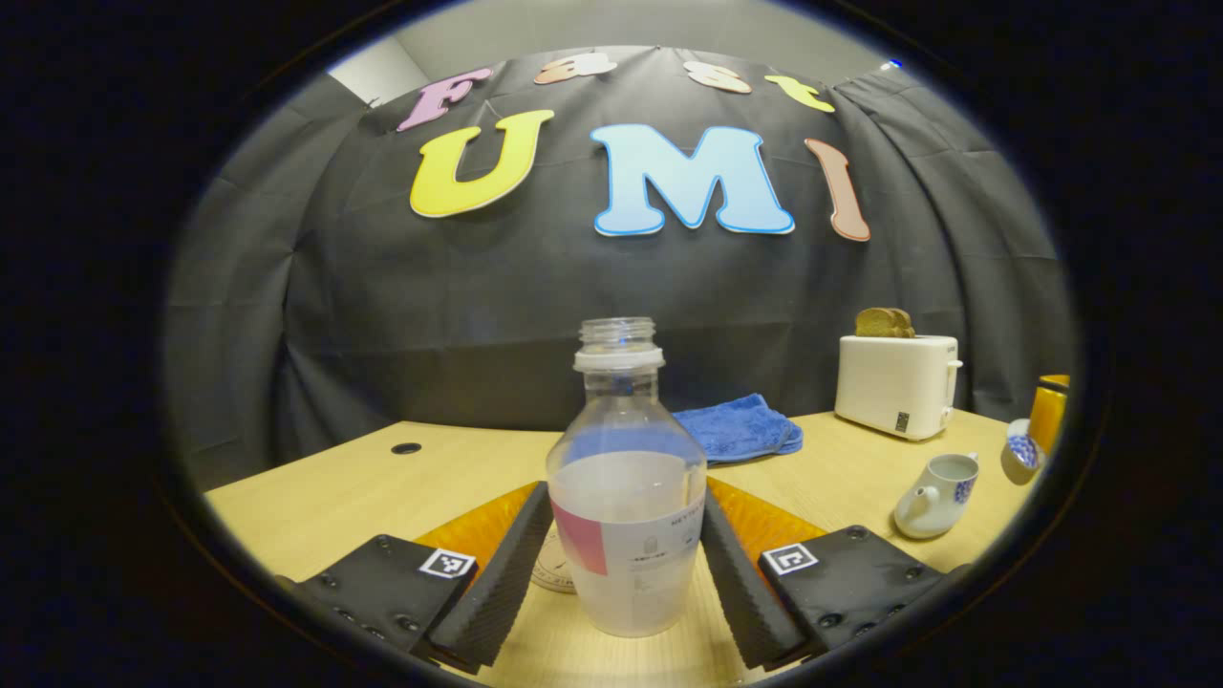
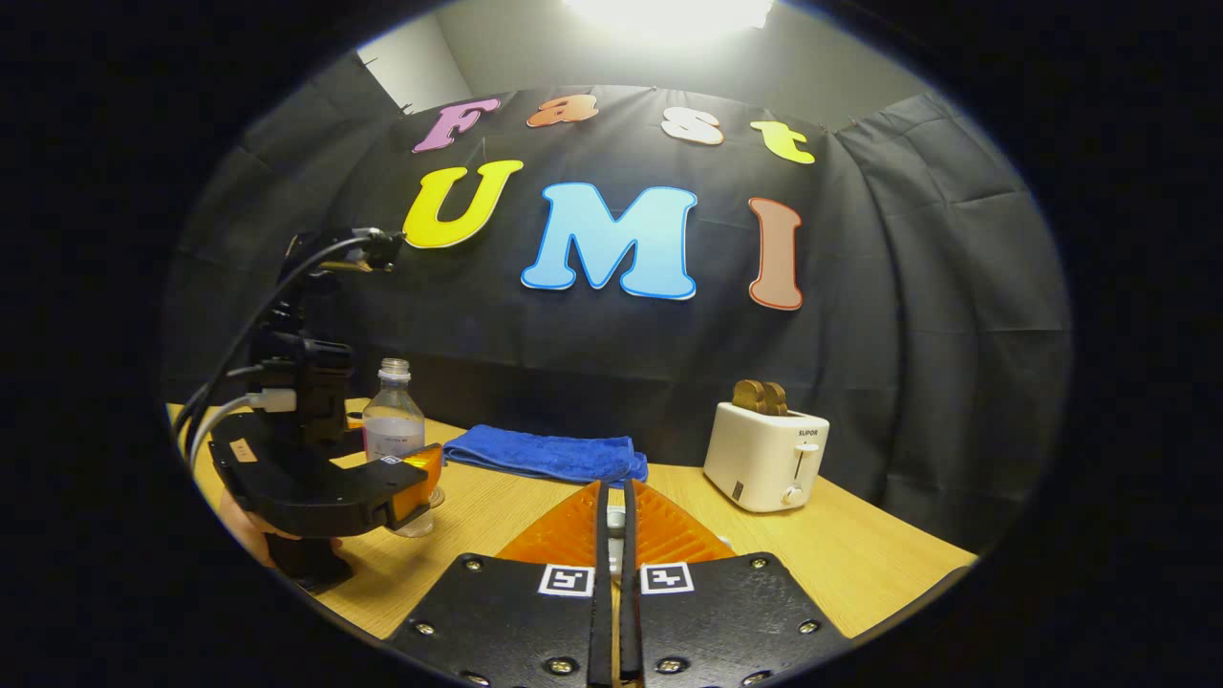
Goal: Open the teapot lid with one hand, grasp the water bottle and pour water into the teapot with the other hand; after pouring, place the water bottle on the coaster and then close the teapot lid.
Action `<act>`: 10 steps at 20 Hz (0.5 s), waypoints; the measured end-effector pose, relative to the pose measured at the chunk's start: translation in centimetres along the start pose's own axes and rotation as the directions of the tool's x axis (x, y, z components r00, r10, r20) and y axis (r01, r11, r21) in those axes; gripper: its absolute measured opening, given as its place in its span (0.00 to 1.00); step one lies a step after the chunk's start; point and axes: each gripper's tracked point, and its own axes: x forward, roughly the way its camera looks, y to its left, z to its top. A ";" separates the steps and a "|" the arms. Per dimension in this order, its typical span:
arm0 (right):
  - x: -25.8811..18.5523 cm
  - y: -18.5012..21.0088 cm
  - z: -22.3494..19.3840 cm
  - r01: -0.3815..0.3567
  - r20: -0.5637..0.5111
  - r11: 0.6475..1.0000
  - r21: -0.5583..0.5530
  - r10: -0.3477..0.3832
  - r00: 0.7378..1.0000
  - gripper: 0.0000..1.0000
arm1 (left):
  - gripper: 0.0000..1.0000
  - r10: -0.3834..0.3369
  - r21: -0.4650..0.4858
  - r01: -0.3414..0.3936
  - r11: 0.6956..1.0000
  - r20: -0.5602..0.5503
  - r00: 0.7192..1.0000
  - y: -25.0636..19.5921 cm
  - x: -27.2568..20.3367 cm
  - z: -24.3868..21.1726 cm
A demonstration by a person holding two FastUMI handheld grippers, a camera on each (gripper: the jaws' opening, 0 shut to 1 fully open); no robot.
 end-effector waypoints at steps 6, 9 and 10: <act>-5.4 0.7 -0.8 -0.029 -0.034 0.999 0.046 0.030 0.999 0.04 | 0.87 -0.007 0.016 0.007 1.000 -0.008 1.000 -0.1 -0.1 0.0; -7.6 -0.3 -1.6 -0.009 -0.061 0.997 0.081 0.014 0.998 0.04 | 0.87 -0.009 0.026 0.010 1.000 -0.018 1.000 -0.2 -0.5 0.0; -8.2 -0.6 -1.8 -0.003 -0.069 0.996 0.088 0.009 0.998 0.04 | 0.87 -0.005 0.030 0.006 1.000 -0.018 1.000 -0.2 -0.6 0.1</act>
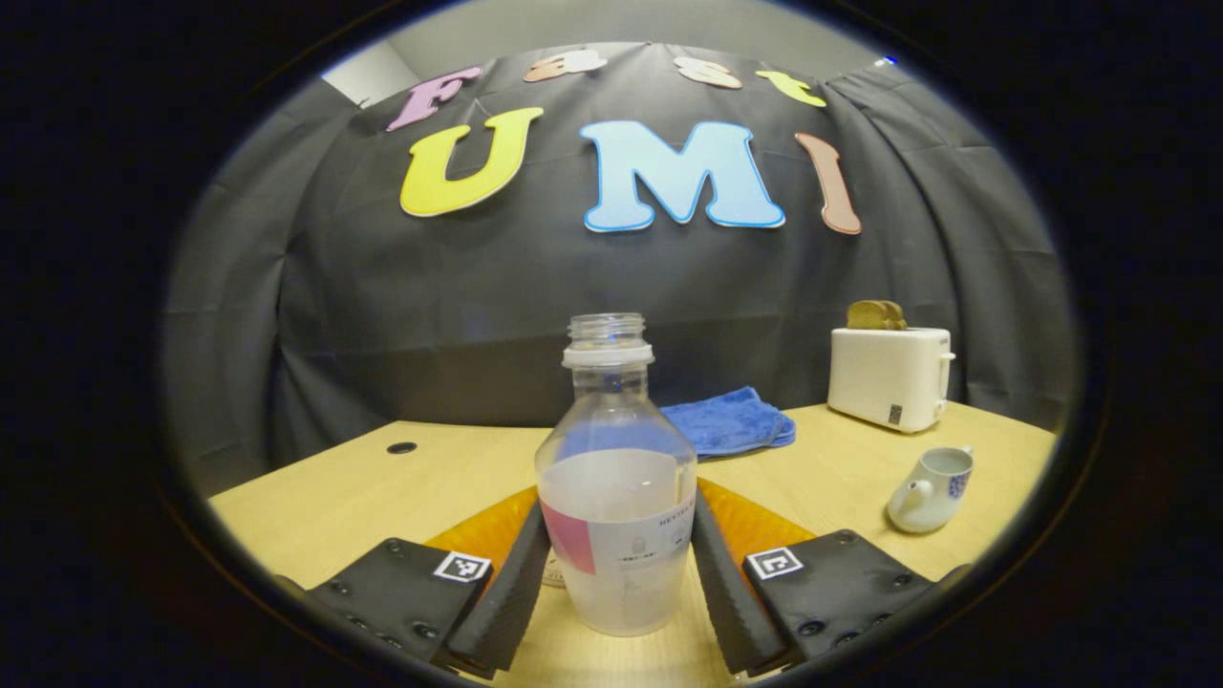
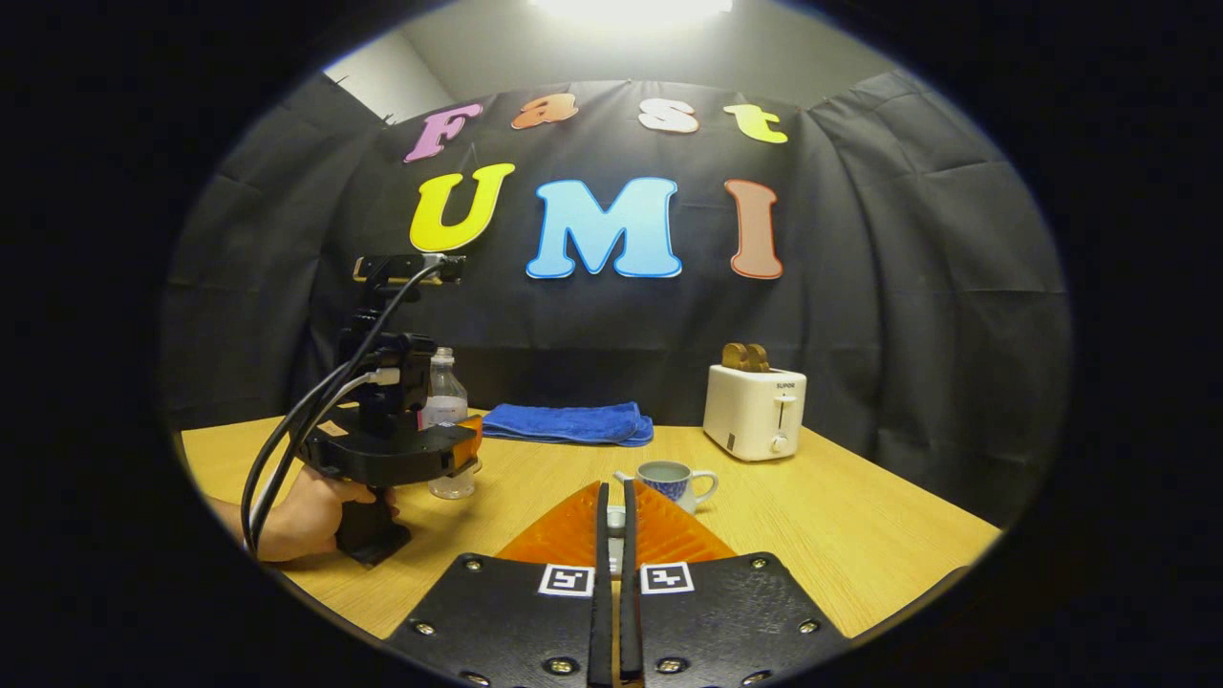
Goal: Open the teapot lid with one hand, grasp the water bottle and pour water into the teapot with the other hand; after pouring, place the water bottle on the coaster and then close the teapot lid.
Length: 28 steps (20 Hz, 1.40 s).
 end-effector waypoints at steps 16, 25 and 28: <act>-7.6 1.4 -3.3 -0.089 -0.066 0.995 0.038 0.091 0.994 0.03 | 0.87 -0.076 0.472 0.044 0.881 0.048 0.996 -7.6 0.7 4.1; -9.1 1.3 -3.4 -0.100 -0.053 0.994 0.033 0.102 0.993 0.04 | 0.87 -0.082 0.799 0.064 0.597 -0.019 0.996 -11.7 1.3 2.4; -9.2 0.7 -3.2 -0.085 -0.048 0.995 0.047 0.087 0.995 0.04 | 0.88 -0.096 0.849 0.075 0.523 -0.028 0.995 -13.1 1.3 1.8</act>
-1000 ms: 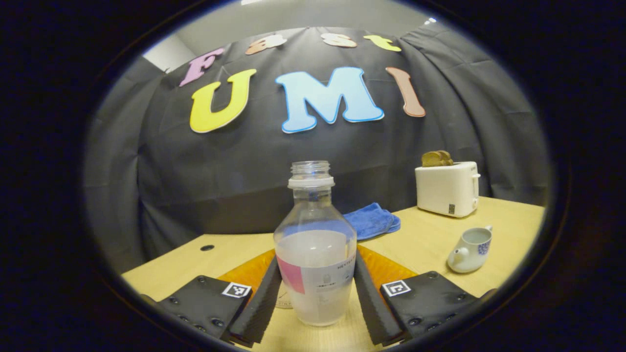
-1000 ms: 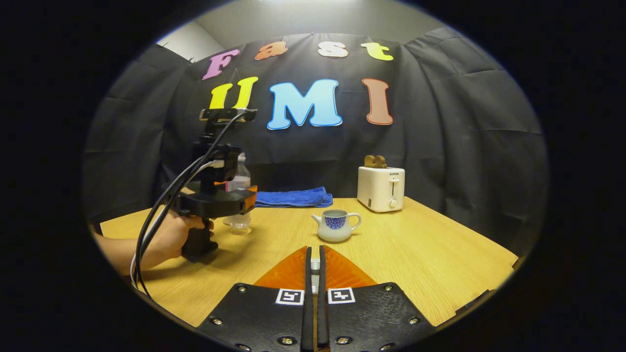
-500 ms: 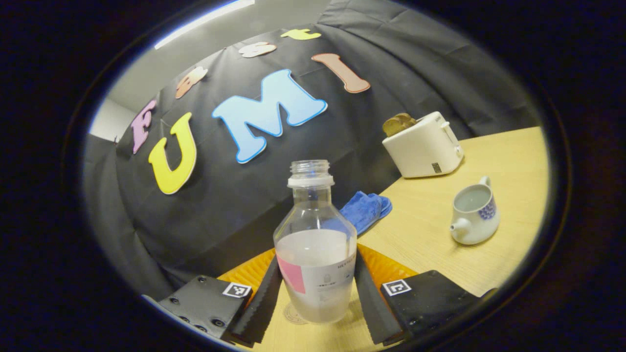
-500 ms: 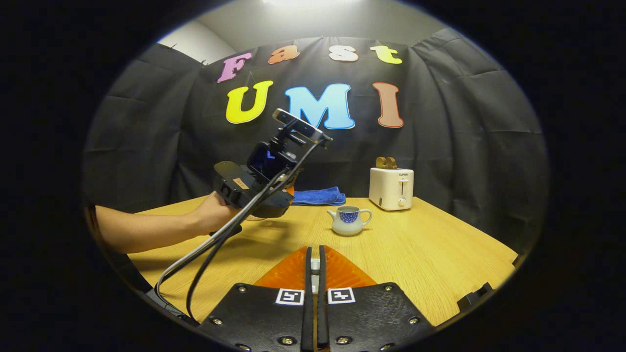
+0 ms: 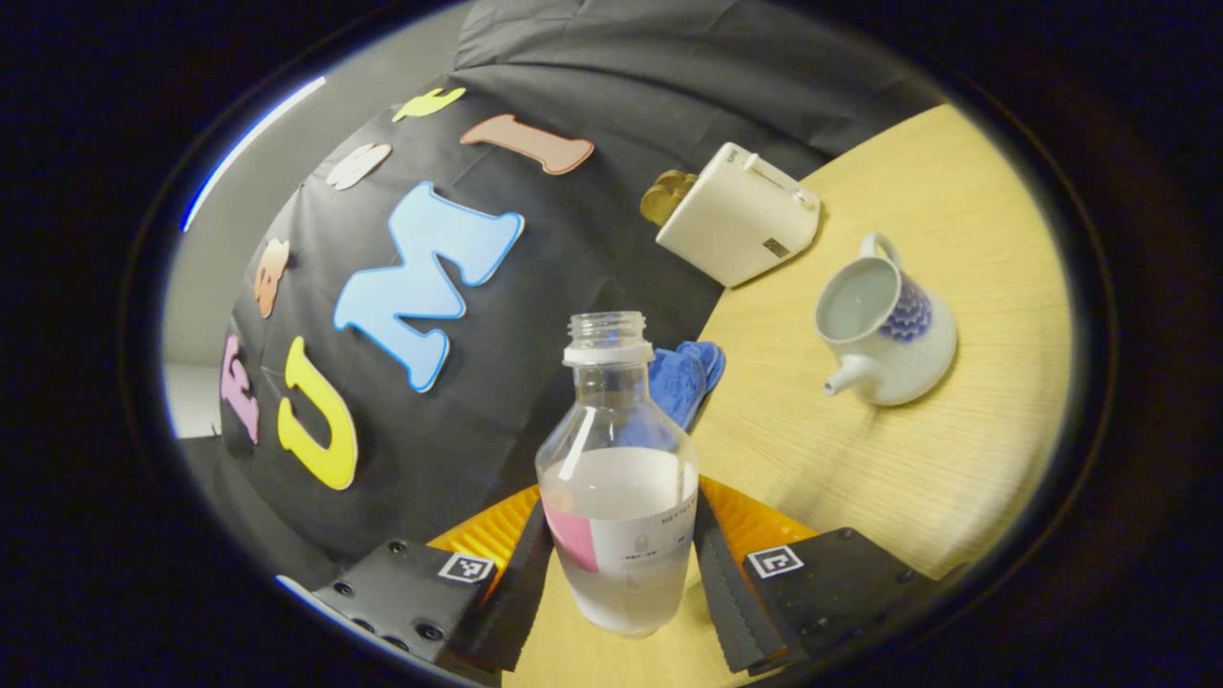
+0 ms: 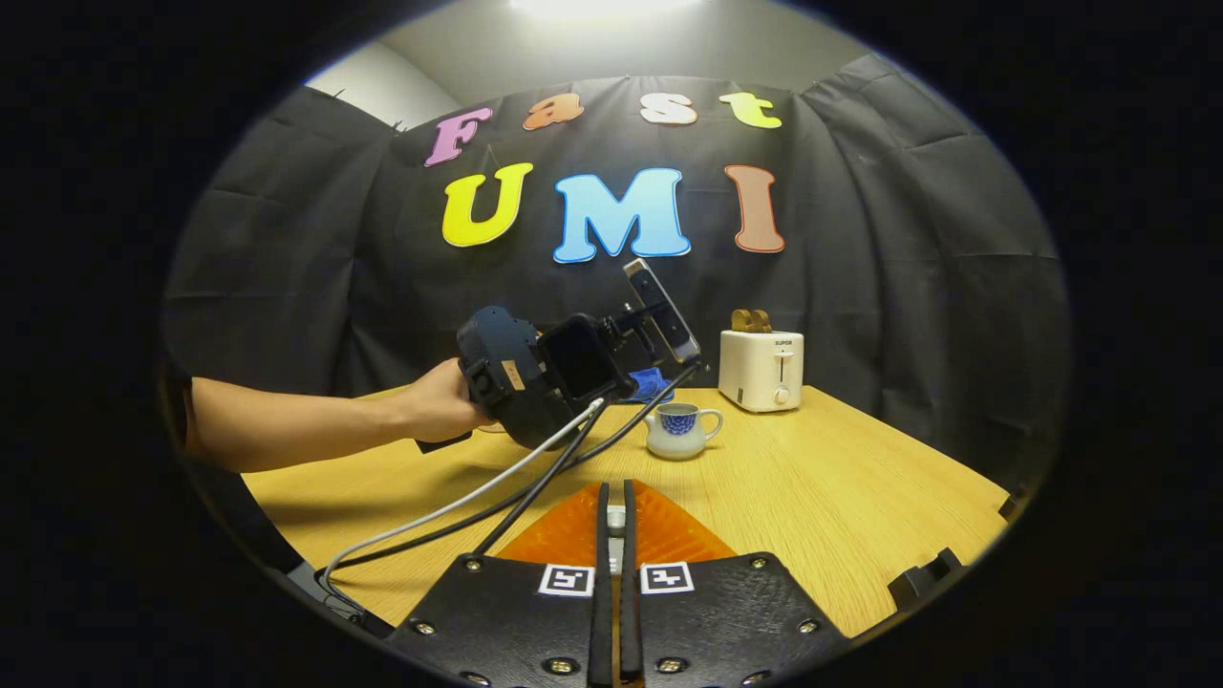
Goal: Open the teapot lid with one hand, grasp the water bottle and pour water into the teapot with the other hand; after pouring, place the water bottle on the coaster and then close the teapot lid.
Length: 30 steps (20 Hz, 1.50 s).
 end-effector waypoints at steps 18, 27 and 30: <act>-0.4 -1.3 -0.6 0.028 -0.016 0.999 0.033 -0.028 0.999 0.04 | 0.88 -0.073 0.369 0.083 0.926 -0.042 0.996 -3.6 1.3 2.2; -0.4 -1.9 -0.9 0.037 -0.021 0.999 0.040 -0.036 0.999 0.04 | 0.88 -0.085 0.541 0.113 0.833 -0.076 0.993 -4.4 1.3 3.2; -0.3 -2.1 -1.0 0.041 -0.026 0.998 0.038 -0.040 0.999 0.04 | 0.88 -0.084 0.580 0.120 0.806 -0.088 0.993 -4.3 1.0 3.2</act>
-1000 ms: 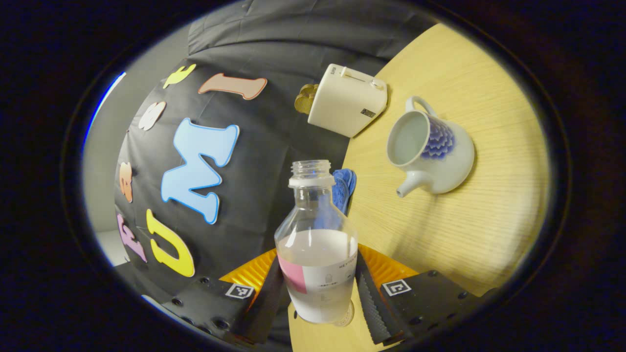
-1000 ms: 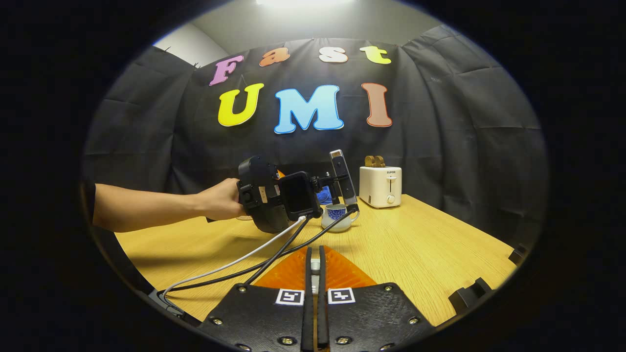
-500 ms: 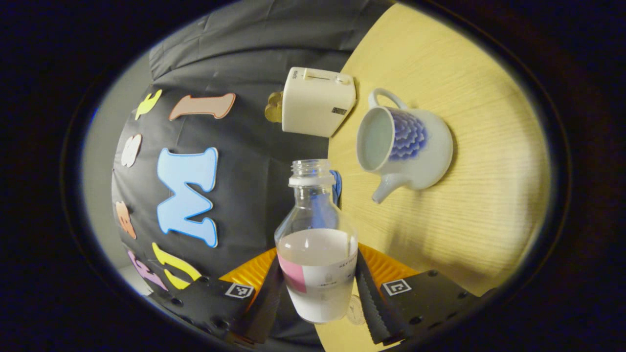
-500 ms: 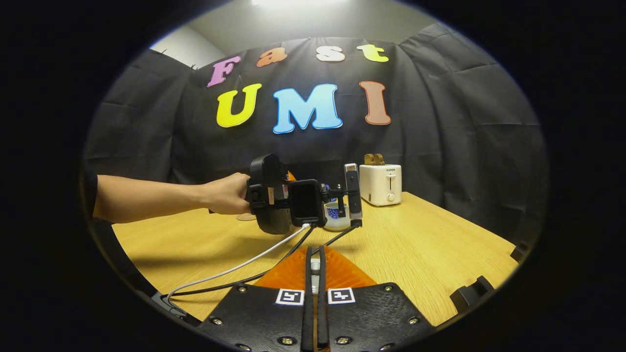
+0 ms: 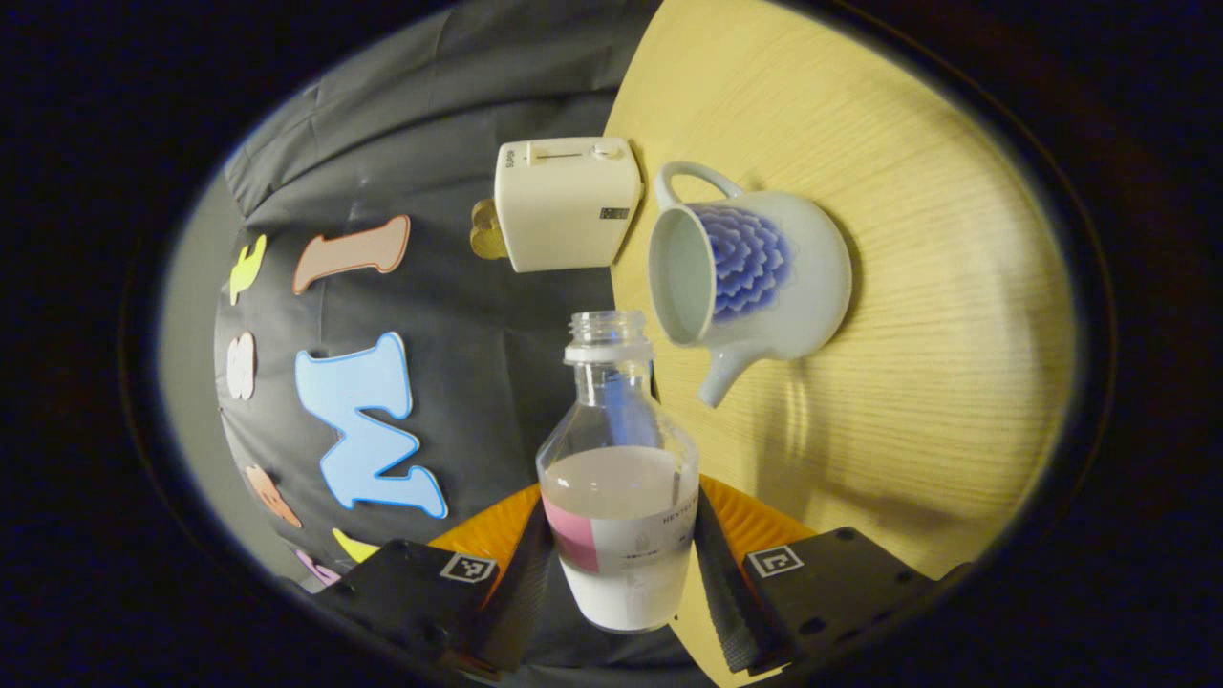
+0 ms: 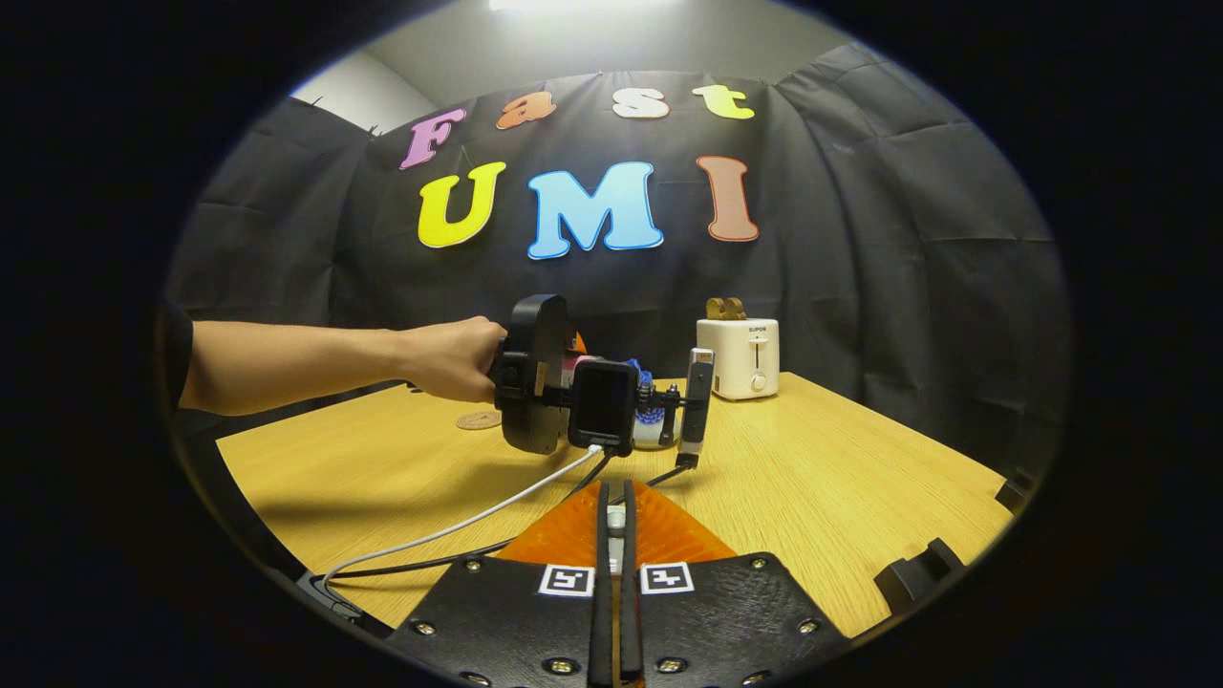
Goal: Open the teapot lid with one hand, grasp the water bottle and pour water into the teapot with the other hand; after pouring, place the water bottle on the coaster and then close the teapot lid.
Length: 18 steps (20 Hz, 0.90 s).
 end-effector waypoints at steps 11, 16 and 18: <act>-0.2 -0.5 -0.3 0.001 -0.010 1.000 0.013 -0.001 1.000 0.04 | 0.88 0.002 0.185 0.005 0.983 -0.036 0.999 0.5 0.2 0.2; -0.1 -0.6 -0.5 0.003 -0.012 1.000 0.018 -0.003 1.000 0.04 | 0.88 -0.012 0.223 0.022 0.975 -0.047 0.999 0.8 0.2 0.1; -0.1 -0.6 -0.5 0.003 -0.013 1.000 0.014 -0.003 1.000 0.04 | 0.88 -0.016 0.239 0.028 0.971 -0.052 0.999 0.8 0.2 0.0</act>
